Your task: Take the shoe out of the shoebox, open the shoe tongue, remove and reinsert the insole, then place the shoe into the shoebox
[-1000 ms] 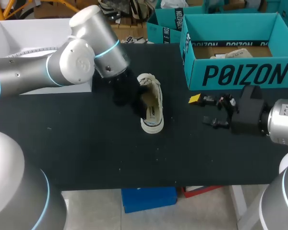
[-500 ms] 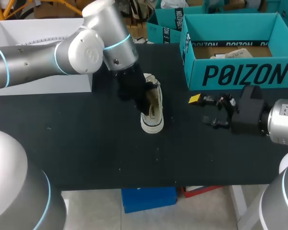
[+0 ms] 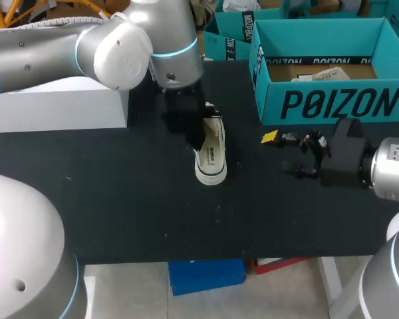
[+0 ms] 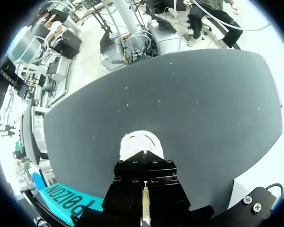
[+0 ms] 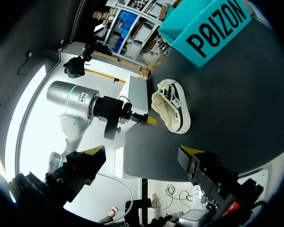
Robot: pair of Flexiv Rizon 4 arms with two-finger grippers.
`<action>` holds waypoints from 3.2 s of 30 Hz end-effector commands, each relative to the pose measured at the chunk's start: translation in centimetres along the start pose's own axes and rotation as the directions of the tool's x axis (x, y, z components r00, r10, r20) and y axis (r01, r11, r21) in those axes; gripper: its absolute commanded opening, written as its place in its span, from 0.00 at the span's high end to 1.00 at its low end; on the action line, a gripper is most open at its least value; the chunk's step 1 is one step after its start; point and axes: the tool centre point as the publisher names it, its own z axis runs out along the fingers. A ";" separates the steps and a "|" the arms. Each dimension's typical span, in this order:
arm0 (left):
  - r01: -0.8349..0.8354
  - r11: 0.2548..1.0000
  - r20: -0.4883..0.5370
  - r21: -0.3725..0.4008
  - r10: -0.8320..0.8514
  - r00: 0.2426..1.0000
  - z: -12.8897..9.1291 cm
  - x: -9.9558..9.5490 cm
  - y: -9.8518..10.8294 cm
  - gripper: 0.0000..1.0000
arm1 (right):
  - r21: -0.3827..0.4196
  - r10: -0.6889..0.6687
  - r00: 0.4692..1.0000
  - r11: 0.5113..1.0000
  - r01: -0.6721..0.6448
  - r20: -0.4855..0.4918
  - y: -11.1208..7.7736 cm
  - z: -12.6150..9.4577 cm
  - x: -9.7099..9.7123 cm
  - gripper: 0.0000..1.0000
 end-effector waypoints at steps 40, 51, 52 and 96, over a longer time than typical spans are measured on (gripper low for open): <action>0.102 0.995 -0.096 0.013 -0.100 0.990 11.6 0.3 1.8 1.00 | 0.000 0.000 1.000 1.000 0.000 0.001 0.0 0.0 0.0 0.00; 0.041 0.998 -0.037 -0.053 -0.043 0.998 4.2 -0.5 1.0 1.00 | 0.000 0.000 1.000 1.000 0.000 0.001 0.0 0.0 0.0 0.00; 0.040 0.998 -0.036 -0.056 -0.042 0.998 3.8 -0.5 0.9 1.00 | 0.000 0.000 1.000 1.000 0.000 0.001 0.0 0.0 0.0 0.00; 0.192 0.974 0.076 -0.117 -0.184 0.980 -3.7 5.3 4.0 1.00 | 0.000 0.000 1.000 1.000 0.000 0.001 0.0 0.0 0.0 0.00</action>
